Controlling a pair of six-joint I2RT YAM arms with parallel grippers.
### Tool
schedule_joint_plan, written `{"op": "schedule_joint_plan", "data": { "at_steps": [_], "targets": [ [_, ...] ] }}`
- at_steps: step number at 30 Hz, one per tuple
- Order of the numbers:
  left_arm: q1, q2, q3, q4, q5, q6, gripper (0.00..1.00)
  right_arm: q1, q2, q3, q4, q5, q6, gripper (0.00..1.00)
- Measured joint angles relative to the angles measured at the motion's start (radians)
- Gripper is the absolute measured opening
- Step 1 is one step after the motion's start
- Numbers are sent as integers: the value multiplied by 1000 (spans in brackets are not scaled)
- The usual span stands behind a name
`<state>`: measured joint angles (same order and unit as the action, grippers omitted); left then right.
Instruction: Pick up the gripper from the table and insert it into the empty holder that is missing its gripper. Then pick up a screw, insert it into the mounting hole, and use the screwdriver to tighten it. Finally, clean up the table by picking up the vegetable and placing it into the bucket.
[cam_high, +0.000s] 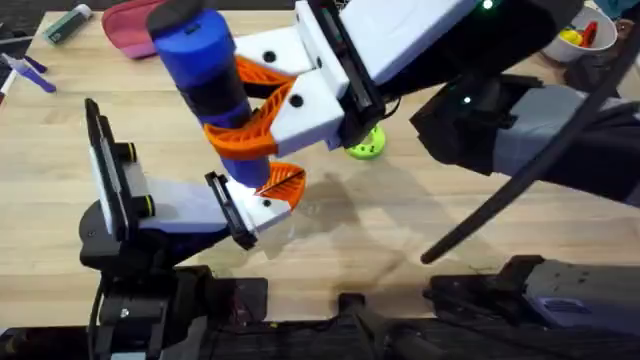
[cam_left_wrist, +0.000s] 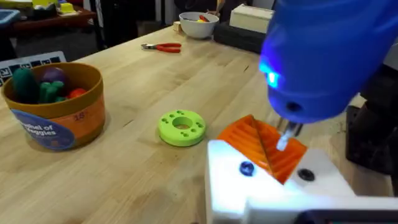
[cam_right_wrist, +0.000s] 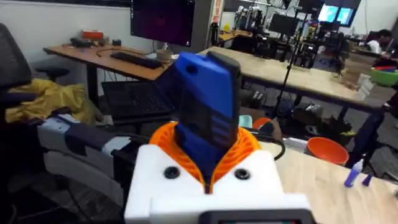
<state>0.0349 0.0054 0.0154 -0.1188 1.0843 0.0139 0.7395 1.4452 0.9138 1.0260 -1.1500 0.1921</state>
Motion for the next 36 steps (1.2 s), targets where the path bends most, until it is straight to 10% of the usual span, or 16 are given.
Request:
{"op": "schedule_joint_plan", "data": {
  "at_steps": [36],
  "targets": [
    [0, 0, 0, 0, 0, 0, 6, 22, 0, 0, -4, 0, -74, 25]
  ]
}}
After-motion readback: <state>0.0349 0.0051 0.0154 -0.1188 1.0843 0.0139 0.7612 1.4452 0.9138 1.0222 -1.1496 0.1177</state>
